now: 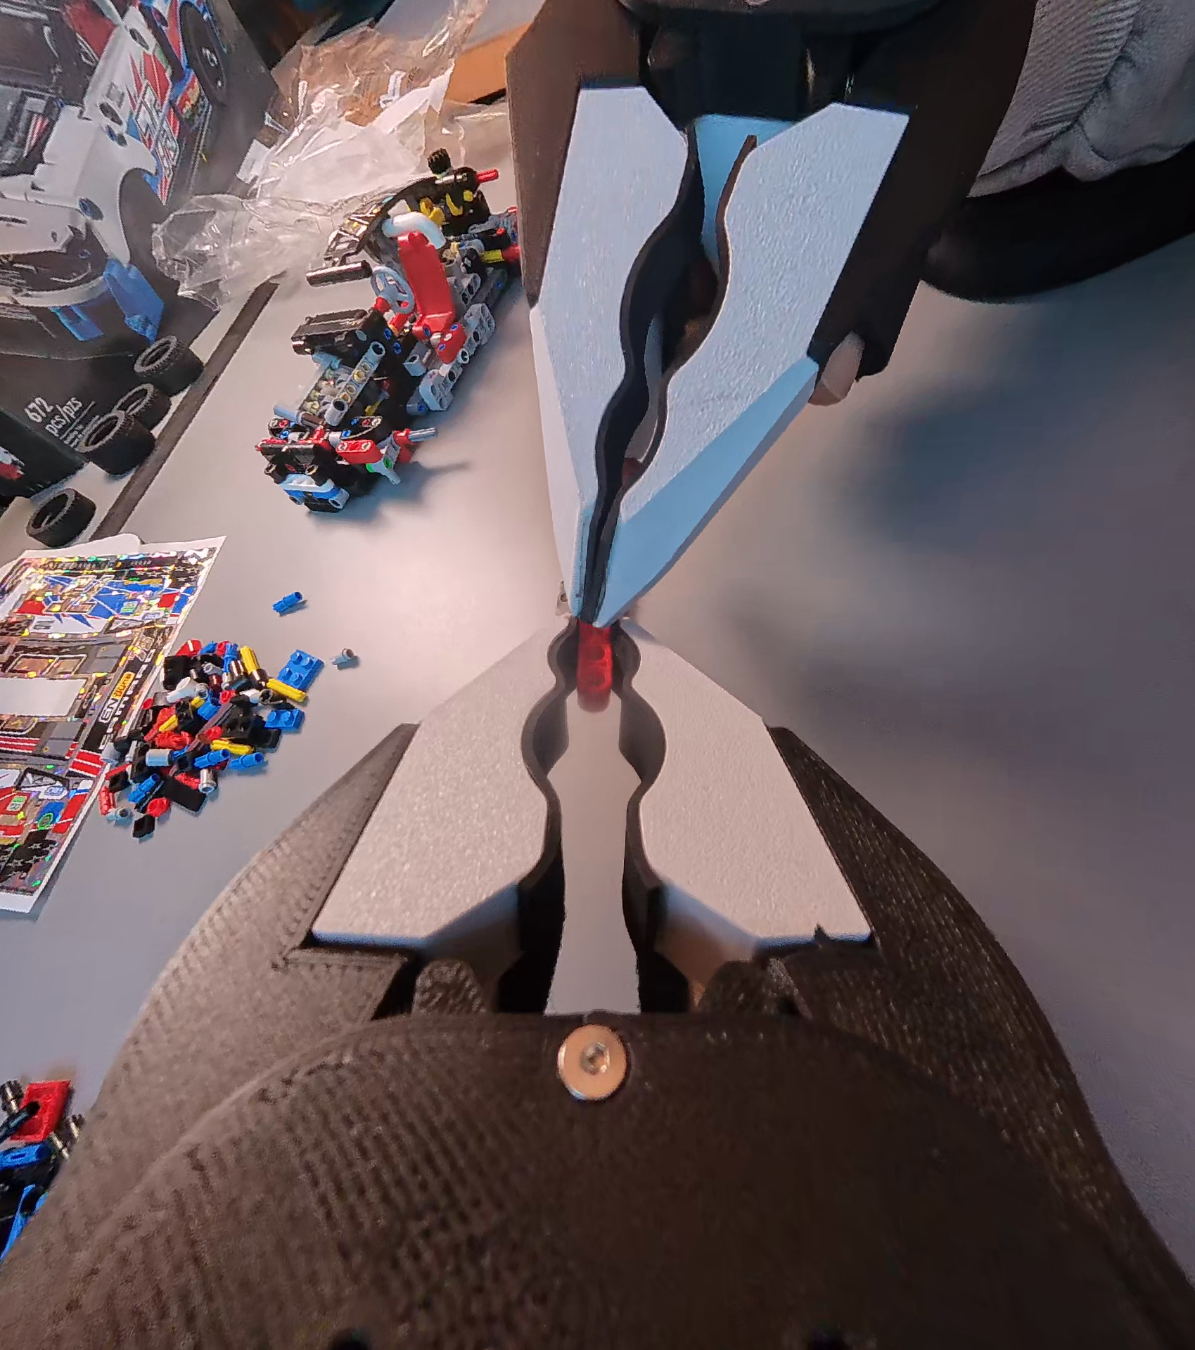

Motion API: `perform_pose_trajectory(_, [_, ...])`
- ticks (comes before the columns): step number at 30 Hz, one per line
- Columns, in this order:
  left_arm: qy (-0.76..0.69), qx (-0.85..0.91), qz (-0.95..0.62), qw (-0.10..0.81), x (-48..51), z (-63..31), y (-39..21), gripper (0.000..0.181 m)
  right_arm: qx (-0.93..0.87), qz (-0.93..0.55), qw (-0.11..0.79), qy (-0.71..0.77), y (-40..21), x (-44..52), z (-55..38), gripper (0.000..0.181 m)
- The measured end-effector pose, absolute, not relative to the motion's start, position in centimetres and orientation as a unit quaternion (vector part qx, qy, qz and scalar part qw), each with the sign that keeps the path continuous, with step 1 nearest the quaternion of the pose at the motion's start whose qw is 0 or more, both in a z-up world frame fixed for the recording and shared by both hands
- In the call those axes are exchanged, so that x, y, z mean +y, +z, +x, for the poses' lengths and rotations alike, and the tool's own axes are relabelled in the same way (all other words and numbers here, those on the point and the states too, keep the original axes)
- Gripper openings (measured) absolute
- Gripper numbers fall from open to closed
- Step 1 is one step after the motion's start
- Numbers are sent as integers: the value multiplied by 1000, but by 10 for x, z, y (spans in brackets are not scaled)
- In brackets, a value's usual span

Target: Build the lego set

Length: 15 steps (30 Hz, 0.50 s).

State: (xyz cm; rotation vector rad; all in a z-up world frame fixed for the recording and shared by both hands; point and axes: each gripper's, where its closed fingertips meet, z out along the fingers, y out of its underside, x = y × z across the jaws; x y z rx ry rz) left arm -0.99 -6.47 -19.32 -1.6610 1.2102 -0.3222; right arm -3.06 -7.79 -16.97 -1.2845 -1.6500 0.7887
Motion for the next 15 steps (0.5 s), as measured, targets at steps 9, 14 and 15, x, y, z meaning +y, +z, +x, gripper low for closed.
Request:
perform_pose_trajectory(9, [-134, 508, -687, 503, -66, -7, -195, 5, -670, -515, 429, 320, -169, -84, -33, 0])
perform_pose_trajectory(14, [-137, 513, -683, 501, -69, -5, -196, 5, -668, -506, 433, 332, -166, -89, -35, 0])
perform_pose_trajectory(15, [-139, 513, -683, 501, -69, -4, -196, 5, -670, -506, 431, 331, -166, -90, -36, 0])
